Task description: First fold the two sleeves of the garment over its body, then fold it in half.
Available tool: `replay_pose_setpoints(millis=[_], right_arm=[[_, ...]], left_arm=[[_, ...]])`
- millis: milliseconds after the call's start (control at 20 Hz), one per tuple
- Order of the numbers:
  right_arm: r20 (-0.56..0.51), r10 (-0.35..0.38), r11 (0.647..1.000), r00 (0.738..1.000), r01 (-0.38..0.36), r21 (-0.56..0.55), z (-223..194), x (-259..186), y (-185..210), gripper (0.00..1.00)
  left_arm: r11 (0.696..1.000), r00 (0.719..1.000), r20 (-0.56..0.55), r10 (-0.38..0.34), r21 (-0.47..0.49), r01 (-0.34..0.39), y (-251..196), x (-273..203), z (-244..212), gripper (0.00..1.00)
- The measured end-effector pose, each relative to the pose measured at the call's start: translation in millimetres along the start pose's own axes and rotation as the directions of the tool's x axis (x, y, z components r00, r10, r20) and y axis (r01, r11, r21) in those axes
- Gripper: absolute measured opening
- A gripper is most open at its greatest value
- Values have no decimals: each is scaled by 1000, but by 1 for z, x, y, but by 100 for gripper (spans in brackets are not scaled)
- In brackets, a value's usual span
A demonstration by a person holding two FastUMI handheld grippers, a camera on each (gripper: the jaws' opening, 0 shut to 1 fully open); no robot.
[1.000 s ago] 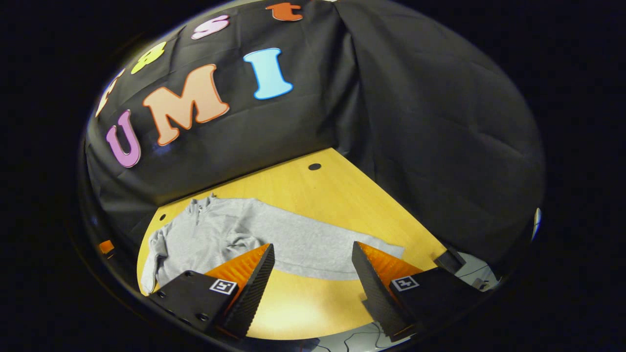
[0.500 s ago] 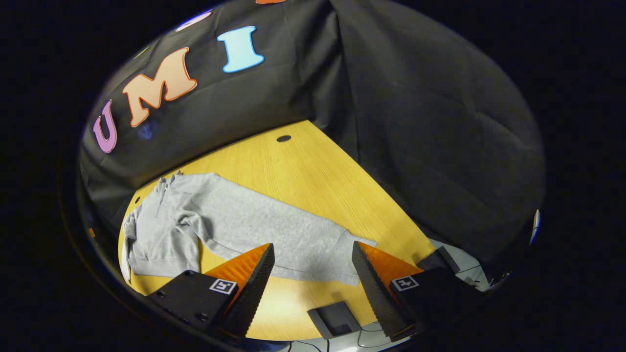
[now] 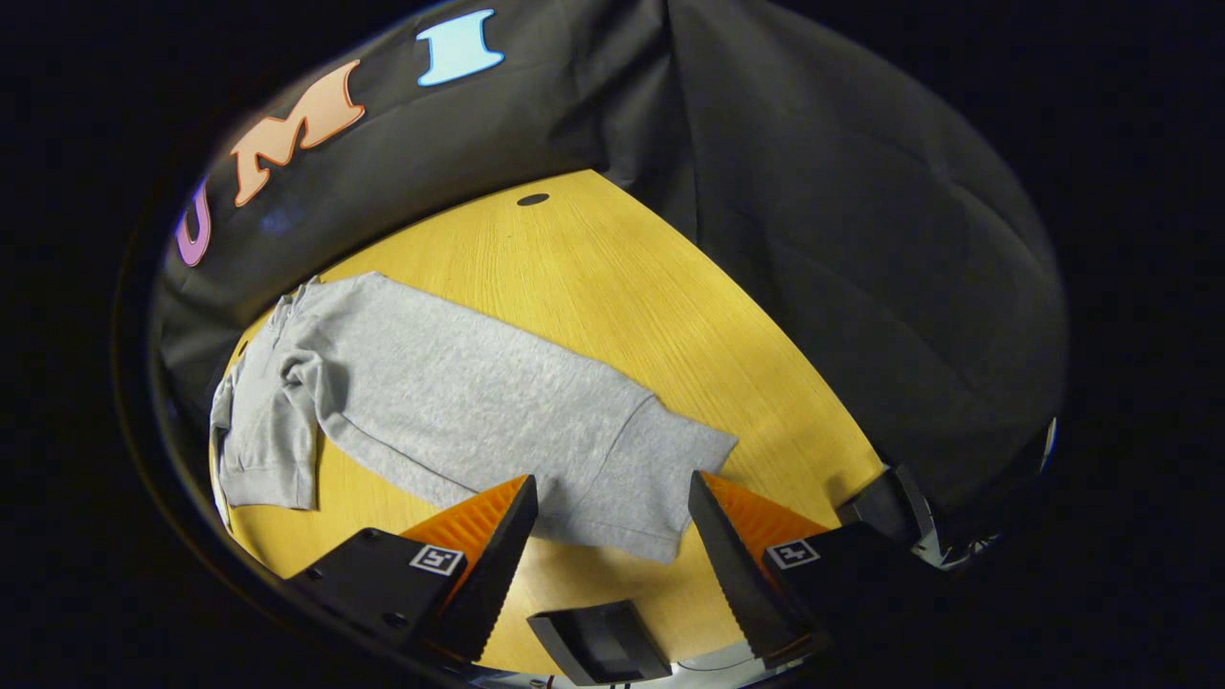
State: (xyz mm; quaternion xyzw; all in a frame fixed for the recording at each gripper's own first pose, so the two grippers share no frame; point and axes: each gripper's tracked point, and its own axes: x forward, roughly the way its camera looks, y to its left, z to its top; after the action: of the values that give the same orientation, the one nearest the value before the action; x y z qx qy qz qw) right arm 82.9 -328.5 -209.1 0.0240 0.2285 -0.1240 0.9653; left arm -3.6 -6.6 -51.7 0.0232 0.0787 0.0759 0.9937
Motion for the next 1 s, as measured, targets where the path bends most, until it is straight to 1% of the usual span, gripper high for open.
replay_pose_setpoints(millis=[150, 200, 250, 350, 450, 550, 600, 650, 700, 750, 800, 850, 950, 1000], right_arm=[[7, 11, 1000, 1000, -11, -10, 5, 0, -1, 96], [12, 9, 1000, 1000, -9, -27, 4, 1, -2, 92], [16, 5, 999, 1000, -5, -46, 2, 1, -3, 90], [25, 0, 996, 1000, 2, -84, 3, 0, -4, 90], [30, 9, 997, 1000, -7, -74, 6, 1, -3, 85], [27, 20, 999, 999, -19, -42, 9, 2, -3, 65], [25, 27, 999, 999, -27, -24, 10, 3, -3, 59], [19, 31, 1000, 999, -30, -3, 11, 3, -4, 56], [20, 28, 1000, 999, -28, 13, 11, 4, -6, 44], [16, 20, 999, 1000, -21, 29, 12, 4, -7, 39], [16, 19, 999, 1000, -20, 41, 12, 2, -6, 25], [17, 12, 999, 1000, -13, 42, 13, 2, -6, 24], [15, 4, 998, 1000, -5, 63, 13, 2, -3, 14], [16, 5, 998, 1000, -6, 62, 12, -1, 0, 14]], left_arm=[[1000, 1000, 11, 13, 4, -13, -8, 3, 1, 95], [1000, 1000, 10, 20, 7, -20, -10, 5, 1, 95], [1000, 1000, 10, 25, 7, -25, -13, 6, -1, 95], [1000, 1000, 5, 21, -1, -21, -20, 7, -3, 95], [1000, 1000, -2, 15, -4, -15, -28, 9, -5, 95], [1000, 1000, -4, 12, 1, -12, -32, 9, -5, 94], [1000, 1000, 0, 12, 4, -12, -33, 10, -3, 95], [1000, 1000, 4, 12, 6, -12, -33, 9, -3, 95], [1000, 1000, 8, 13, 6, -13, -33, 8, 0, 94], [1000, 1000, 13, 14, 6, -14, -32, 6, 1, 94], [1000, 1000, 16, 18, 6, -18, -30, 4, 2, 94], [1000, 1000, 19, 20, 5, -20, -27, 4, 2, 94], [1000, 1000, 21, 21, 0, -21, -23, 2, 0, 94], [1000, 1000, 21, 22, -2, -22, -20, 1, 0, 94]])
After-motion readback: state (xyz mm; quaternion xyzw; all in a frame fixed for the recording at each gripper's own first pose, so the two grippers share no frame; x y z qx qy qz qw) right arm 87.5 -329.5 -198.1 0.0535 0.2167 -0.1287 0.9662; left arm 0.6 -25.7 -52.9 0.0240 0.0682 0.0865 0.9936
